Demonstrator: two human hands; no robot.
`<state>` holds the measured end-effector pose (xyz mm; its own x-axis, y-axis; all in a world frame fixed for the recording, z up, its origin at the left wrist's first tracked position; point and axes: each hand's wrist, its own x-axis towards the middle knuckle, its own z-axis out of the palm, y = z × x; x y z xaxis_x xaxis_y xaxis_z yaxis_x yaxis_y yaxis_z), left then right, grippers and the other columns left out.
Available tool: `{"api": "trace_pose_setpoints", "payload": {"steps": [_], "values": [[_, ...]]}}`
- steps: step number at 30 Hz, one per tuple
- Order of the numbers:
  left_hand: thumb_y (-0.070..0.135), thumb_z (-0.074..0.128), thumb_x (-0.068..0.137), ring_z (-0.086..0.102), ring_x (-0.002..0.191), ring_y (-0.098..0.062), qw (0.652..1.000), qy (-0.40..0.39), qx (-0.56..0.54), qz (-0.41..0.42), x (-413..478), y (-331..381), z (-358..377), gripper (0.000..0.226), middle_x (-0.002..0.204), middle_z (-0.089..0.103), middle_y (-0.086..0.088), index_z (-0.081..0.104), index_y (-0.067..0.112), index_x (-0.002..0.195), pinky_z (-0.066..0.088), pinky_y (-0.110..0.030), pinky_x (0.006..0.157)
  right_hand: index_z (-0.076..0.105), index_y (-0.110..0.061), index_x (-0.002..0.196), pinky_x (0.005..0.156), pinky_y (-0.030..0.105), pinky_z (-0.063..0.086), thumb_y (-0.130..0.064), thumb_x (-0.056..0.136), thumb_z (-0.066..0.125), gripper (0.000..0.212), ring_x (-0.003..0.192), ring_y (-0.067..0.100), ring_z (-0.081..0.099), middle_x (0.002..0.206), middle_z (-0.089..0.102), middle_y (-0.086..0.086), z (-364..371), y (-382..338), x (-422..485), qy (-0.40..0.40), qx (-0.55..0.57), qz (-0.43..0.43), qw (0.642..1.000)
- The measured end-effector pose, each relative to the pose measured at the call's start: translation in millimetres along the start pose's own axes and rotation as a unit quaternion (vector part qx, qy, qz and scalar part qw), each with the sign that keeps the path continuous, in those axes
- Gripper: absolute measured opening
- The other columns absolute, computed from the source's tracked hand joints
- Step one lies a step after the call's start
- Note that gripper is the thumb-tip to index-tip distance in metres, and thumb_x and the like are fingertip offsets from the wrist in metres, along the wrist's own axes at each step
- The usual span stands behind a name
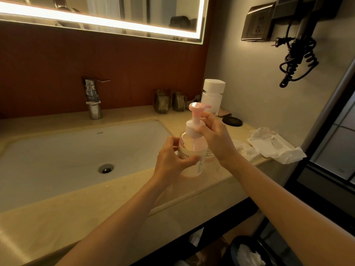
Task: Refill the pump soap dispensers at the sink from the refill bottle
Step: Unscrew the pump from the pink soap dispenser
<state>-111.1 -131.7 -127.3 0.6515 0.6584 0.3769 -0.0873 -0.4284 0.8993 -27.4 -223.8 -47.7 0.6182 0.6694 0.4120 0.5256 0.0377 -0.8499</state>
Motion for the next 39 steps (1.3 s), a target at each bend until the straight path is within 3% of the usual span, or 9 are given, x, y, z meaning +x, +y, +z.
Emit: {"api": "trace_pose_setpoints", "payload": {"steps": [4,7,9,14,19,22,26,33,39], "values": [[0.031,0.083,0.06,0.056,0.101,-0.01,1.0,0.003,0.0,0.003,-1.6,2.9,0.6,0.055,0.105,0.057,0.007,0.047,0.023,0.101,0.055,-0.029,0.078,0.044,-0.014,0.128,0.089,0.031,0.048,-0.039,0.081,0.064,0.057,0.108,0.013,0.049,0.129,0.049,0.003,2.8,0.6,0.6,0.031,-0.084,-0.024,0.996],[0.027,0.083,0.062,0.056,0.099,-0.01,1.0,0.005,-0.001,0.006,-2.8,5.1,0.5,0.053,0.103,0.057,0.007,0.046,0.022,0.1,0.055,-0.027,0.075,0.045,-0.012,0.123,0.084,0.024,0.045,-0.036,0.075,0.071,0.06,0.101,0.011,0.047,0.119,0.048,0.001,3.7,0.5,-0.5,0.079,-0.143,-0.064,0.984],[0.027,0.083,0.062,0.057,0.099,-0.01,1.0,0.004,-0.001,0.006,-2.8,5.0,0.4,0.053,0.103,0.057,0.007,0.046,0.022,0.1,0.055,-0.03,0.076,0.046,-0.012,0.123,0.083,0.021,0.044,-0.028,0.079,0.071,0.053,0.099,0.01,0.049,0.116,0.052,-0.001,3.0,0.0,-1.0,0.066,-0.124,-0.059,0.988],[0.028,0.084,0.061,0.056,0.1,-0.009,1.0,0.007,0.002,0.005,-1.7,2.6,0.6,0.054,0.104,0.058,0.008,0.047,0.024,0.099,0.056,-0.032,0.078,0.04,-0.02,0.133,0.097,0.039,0.047,-0.021,0.091,0.055,0.045,0.113,0.019,0.052,0.128,0.053,0.003,-2.6,-2.5,1.3,0.008,-0.053,-0.033,0.998],[0.026,0.083,0.064,0.056,0.101,-0.012,1.0,0.004,0.0,0.011,-2.5,4.2,0.5,0.053,0.106,0.057,0.005,0.046,0.021,0.102,0.055,-0.028,0.077,0.042,-0.014,0.125,0.088,0.029,0.048,-0.038,0.076,0.07,0.062,0.106,0.016,0.05,0.123,0.048,0.005,2.1,-0.7,1.0,0.049,-0.132,-0.067,0.988],[0.026,0.083,0.064,0.056,0.101,-0.011,1.0,0.003,0.002,0.008,-2.3,4.7,0.6,0.053,0.106,0.057,0.006,0.045,0.022,0.101,0.055,-0.028,0.077,0.045,-0.012,0.121,0.087,0.026,0.047,-0.03,0.077,0.072,0.054,0.102,0.015,0.051,0.118,0.052,0.004,1.6,-0.1,0.7,0.053,-0.128,-0.063,0.988],[0.029,0.083,0.061,0.056,0.101,-0.01,1.0,0.007,0.003,0.007,-1.4,3.1,1.1,0.054,0.106,0.057,0.007,0.046,0.025,0.1,0.055,-0.029,0.078,0.046,-0.012,0.125,0.098,0.039,0.045,-0.016,0.087,0.059,0.04,0.108,0.018,0.051,0.12,0.054,0.004,-0.3,-1.0,-1.8,0.01,-0.072,-0.049,0.996],[0.029,0.082,0.063,0.056,0.1,-0.01,1.0,0.007,0.006,0.008,-1.1,1.7,2.1,0.054,0.104,0.056,0.008,0.045,0.024,0.102,0.054,-0.027,0.075,0.044,-0.011,0.123,0.089,0.026,0.043,-0.034,0.076,0.072,0.059,0.106,0.015,0.048,0.124,0.048,0.007,5.1,0.9,-1.0,0.08,-0.172,-0.083,0.978],[0.031,0.083,0.06,0.056,0.1,-0.01,1.0,0.009,-0.001,0.003,-1.1,0.3,2.1,0.055,0.105,0.058,0.007,0.046,0.025,0.1,0.056,-0.036,0.079,0.045,-0.014,0.124,0.094,0.037,0.048,-0.019,0.084,0.062,0.044,0.108,0.019,0.052,0.119,0.055,0.004,2.7,2.2,-2.1,0.017,-0.063,-0.056,0.996]]}}
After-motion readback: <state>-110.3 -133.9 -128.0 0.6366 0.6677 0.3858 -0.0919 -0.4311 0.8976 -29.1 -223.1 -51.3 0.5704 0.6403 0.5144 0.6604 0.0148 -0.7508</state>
